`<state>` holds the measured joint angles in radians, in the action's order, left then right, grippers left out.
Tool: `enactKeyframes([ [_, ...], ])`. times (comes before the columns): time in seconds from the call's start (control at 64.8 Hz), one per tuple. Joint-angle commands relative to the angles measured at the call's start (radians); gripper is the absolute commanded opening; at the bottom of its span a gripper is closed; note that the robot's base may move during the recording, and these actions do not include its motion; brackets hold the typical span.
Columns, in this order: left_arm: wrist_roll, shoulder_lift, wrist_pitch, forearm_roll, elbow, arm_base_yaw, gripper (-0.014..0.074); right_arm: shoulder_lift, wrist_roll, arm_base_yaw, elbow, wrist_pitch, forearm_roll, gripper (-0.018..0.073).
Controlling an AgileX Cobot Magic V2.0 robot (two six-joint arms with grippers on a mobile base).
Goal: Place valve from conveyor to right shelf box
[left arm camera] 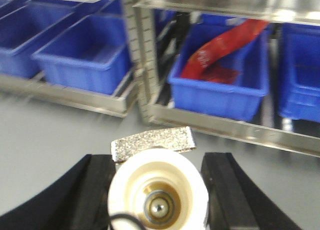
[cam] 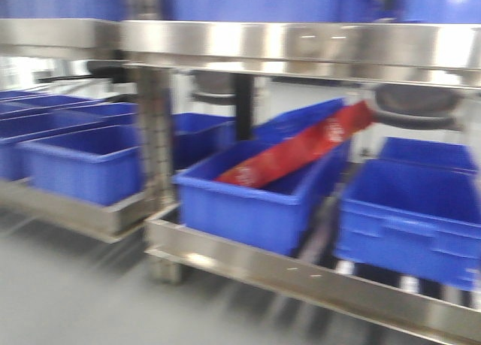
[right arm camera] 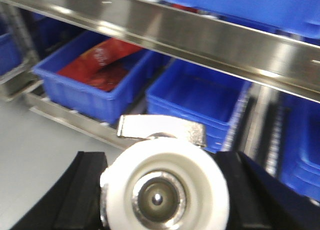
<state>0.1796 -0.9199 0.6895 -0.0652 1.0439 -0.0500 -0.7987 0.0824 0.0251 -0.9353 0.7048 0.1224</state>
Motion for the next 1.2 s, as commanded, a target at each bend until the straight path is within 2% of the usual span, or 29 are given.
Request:
enactKeyframes([
  [0.0,-0.007,0.011,-0.057,-0.01,0.008,0.004,-0.0111,0.012,0.003,0.0,-0.018,-0.07,-0.002,-0.0162],
  [1.187,-0.007,0.009,-0.057,-0.01,0.008,0.004,-0.0111,0.012,0.003,0.0,-0.018,-0.07,-0.002,-0.0162],
])
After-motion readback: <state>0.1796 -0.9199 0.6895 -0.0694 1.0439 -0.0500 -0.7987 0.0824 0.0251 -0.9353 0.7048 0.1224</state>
